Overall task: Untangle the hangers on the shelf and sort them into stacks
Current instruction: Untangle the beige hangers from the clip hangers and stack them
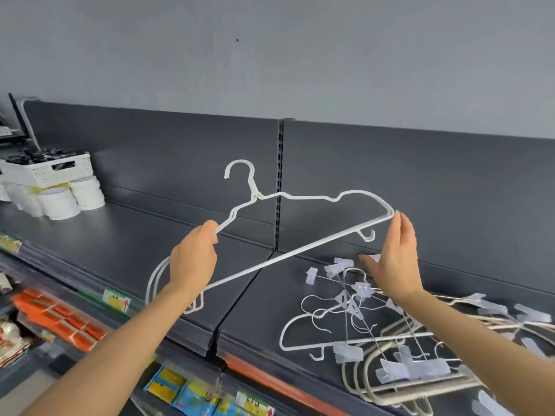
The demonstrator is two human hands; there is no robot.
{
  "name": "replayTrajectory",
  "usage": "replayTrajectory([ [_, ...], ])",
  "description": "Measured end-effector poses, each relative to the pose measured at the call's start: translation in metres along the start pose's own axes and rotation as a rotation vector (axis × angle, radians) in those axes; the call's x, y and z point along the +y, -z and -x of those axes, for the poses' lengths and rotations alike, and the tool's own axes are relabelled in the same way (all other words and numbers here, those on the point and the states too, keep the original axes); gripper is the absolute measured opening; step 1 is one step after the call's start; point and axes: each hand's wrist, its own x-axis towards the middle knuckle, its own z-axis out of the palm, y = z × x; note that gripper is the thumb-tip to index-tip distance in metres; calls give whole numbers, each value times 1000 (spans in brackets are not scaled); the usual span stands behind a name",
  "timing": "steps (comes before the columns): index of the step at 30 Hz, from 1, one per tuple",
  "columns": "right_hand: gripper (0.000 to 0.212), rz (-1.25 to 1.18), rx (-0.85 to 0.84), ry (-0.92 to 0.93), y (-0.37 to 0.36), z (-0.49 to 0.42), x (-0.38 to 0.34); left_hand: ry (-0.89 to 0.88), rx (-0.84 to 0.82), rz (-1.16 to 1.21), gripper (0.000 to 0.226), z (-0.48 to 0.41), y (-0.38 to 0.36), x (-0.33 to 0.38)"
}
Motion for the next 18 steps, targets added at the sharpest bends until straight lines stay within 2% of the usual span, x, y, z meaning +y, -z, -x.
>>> replayTrajectory([
  [4,110,79,-20,-67,20,16,14,-75,-58,49,27,-1,-16,25],
  [11,124,550,-193,88,58,55,35,-318,-195,70,28,8,-42,90],
  [15,127,606,-294,57,88,73,52,-507,-265,114,29,24,-59,142],
  [18,127,638,-297,-14,120,86,74,-583,-319,151,25,35,-70,176],
])
